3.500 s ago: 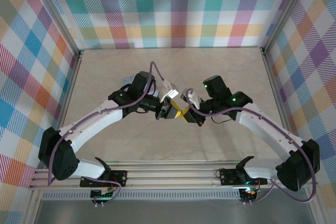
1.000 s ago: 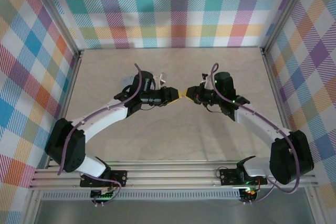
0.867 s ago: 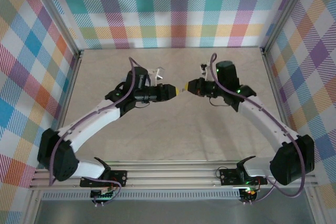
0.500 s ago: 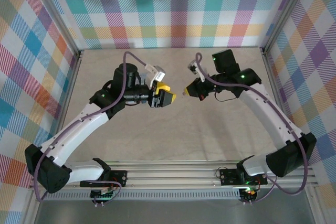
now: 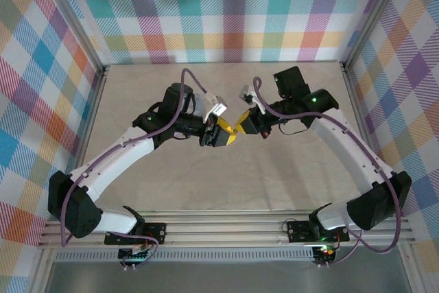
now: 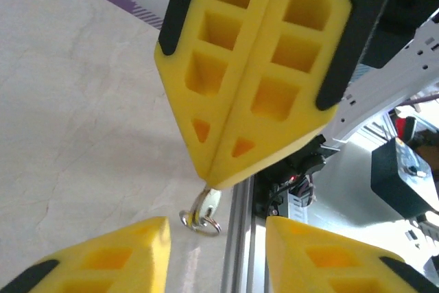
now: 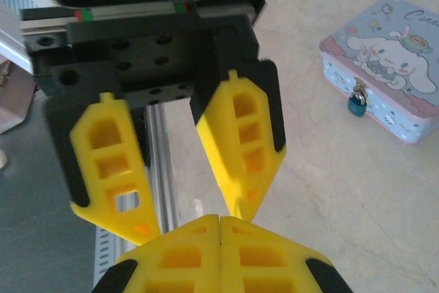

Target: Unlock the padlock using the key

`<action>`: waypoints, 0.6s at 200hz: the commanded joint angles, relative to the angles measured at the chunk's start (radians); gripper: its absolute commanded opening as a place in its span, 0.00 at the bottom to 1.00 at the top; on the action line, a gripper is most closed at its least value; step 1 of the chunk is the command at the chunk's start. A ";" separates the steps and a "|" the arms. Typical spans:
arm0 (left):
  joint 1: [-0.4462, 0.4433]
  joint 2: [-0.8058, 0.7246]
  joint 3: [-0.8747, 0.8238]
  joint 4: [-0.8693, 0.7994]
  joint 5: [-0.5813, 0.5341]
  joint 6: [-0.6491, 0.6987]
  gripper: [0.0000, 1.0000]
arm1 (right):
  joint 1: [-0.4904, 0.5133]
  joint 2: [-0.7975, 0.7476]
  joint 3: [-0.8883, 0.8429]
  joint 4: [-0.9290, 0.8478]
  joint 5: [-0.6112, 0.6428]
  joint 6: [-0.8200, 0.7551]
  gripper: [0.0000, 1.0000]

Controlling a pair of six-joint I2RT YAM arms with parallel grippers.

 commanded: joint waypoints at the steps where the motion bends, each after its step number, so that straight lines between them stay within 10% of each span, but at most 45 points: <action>1: -0.008 0.018 0.029 0.018 0.078 -0.014 0.31 | 0.005 -0.030 -0.035 0.049 -0.081 -0.014 0.00; 65: -0.007 0.009 -0.031 0.105 -0.004 -0.076 0.00 | 0.004 -0.032 -0.074 0.125 -0.124 0.067 0.01; 94: -0.007 -0.009 -0.102 0.198 -0.091 -0.161 0.00 | 0.001 -0.062 -0.129 0.324 0.025 0.383 0.50; 120: -0.007 -0.048 -0.167 0.278 -0.191 -0.241 0.00 | -0.007 -0.090 -0.151 0.396 0.149 0.612 0.65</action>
